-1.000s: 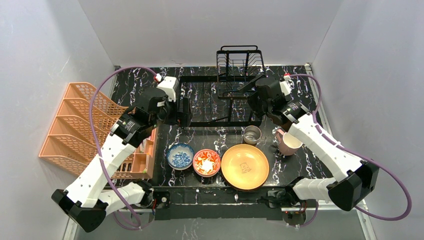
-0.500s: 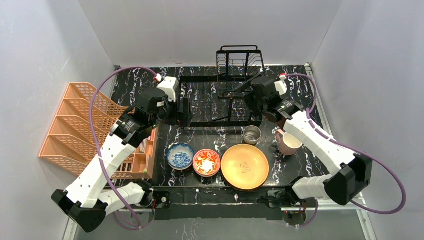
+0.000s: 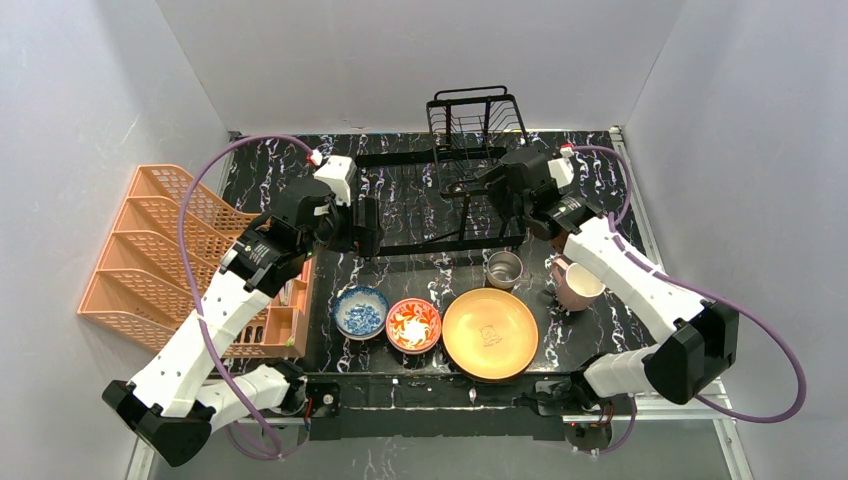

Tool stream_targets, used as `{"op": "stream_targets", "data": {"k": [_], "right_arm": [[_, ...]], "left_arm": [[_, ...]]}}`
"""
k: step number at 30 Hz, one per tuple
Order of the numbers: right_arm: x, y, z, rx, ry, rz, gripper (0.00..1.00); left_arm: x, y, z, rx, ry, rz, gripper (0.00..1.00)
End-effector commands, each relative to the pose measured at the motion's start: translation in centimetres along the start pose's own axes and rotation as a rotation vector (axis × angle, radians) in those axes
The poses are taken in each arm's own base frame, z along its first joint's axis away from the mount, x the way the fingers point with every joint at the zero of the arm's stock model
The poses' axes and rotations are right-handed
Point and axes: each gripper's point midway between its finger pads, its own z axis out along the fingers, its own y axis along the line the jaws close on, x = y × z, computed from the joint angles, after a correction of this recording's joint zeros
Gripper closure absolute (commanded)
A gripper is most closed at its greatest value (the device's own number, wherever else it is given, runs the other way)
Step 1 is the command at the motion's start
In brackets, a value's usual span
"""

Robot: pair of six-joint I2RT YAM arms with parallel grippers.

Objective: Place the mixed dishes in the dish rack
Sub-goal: Move the dish rack to the center of the board.

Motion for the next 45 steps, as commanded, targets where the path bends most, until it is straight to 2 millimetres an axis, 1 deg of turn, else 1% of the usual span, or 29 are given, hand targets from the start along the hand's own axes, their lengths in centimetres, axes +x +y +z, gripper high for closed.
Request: {"op": "stream_targets", "data": {"k": [1, 5, 8, 14, 18, 24, 26, 29, 30, 34, 36, 38, 40, 41, 42, 44, 45], "right_arm": [[-0.6, 1.3, -0.4, -0.050, -0.023, -0.249, 0.56], [-0.7, 1.6, -0.7, -0.077, -0.016, -0.350, 0.62], [-1.5, 2.1, -0.7, -0.094, -0.011, -0.421, 0.64], [-4.2, 2.2, 0.7, -0.124, 0.039, -0.466, 0.66], [-5.1, 2.0, 1.8, -0.152, 0.107, -0.493, 0.67], [-7.5, 1.0, 4.0, -0.171, 0.220, -0.598, 0.67], [-8.5, 0.7, 4.7, -0.176, 0.251, -0.626, 0.66], [-10.1, 0.1, 6.4, -0.161, 0.283, -0.665, 0.65], [-10.8, -0.4, 7.1, -0.154, 0.294, -0.672, 0.65], [-12.1, -1.2, 9.6, -0.128, 0.329, -0.714, 0.63], [-13.0, -2.2, 11.2, -0.083, 0.334, -0.749, 0.62], [-13.7, -2.7, 11.9, -0.055, 0.341, -0.764, 0.59], [-13.9, -2.4, 11.8, -0.058, 0.346, -0.756, 0.54], [-13.9, -1.9, 11.5, -0.079, 0.342, -0.752, 0.49], [-13.9, -1.5, 11.3, -0.093, 0.337, -0.738, 0.41], [-14.0, -0.6, 10.7, -0.124, 0.308, -0.717, 0.33], [-14.0, -0.2, 10.3, -0.135, 0.295, -0.702, 0.26]], "left_arm": [[-0.1, 0.8, -0.4, -0.037, -0.012, -0.003, 0.02], [-0.2, 1.0, -0.1, -0.056, -0.008, -0.006, 0.02], [-0.1, 1.2, 0.3, -0.072, -0.001, -0.008, 0.02], [-0.1, 1.3, 0.9, -0.083, 0.011, -0.016, 0.02], [-0.3, 1.4, 1.4, -0.098, 0.006, -0.021, 0.02], [-1.2, 1.2, 2.5, -0.106, 0.010, -0.029, 0.02], [-1.7, 1.5, 3.1, -0.133, 0.002, -0.022, 0.02], [-2.4, 2.2, 4.4, -0.182, -0.004, -0.009, 0.02], [-2.4, 2.4, 5.2, -0.194, 0.007, -0.007, 0.02], [-2.9, 3.2, 7.4, -0.238, 0.016, -0.037, 0.02], [-2.9, 3.4, 8.4, -0.252, 0.013, -0.068, 0.02], [-2.9, 3.7, 9.2, -0.272, 0.007, -0.084, 0.02], [-2.9, 4.3, 9.9, -0.299, 0.005, -0.086, 0.02], [-3.0, 4.8, 10.3, -0.316, 0.006, -0.083, 0.02], [-3.1, 5.4, 10.6, -0.334, 0.010, -0.085, 0.02], [-3.1, 6.9, 11.5, -0.355, 0.021, -0.110, 0.02], [-3.0, 7.4, 12.2, -0.350, 0.031, -0.125, 0.02]]}}
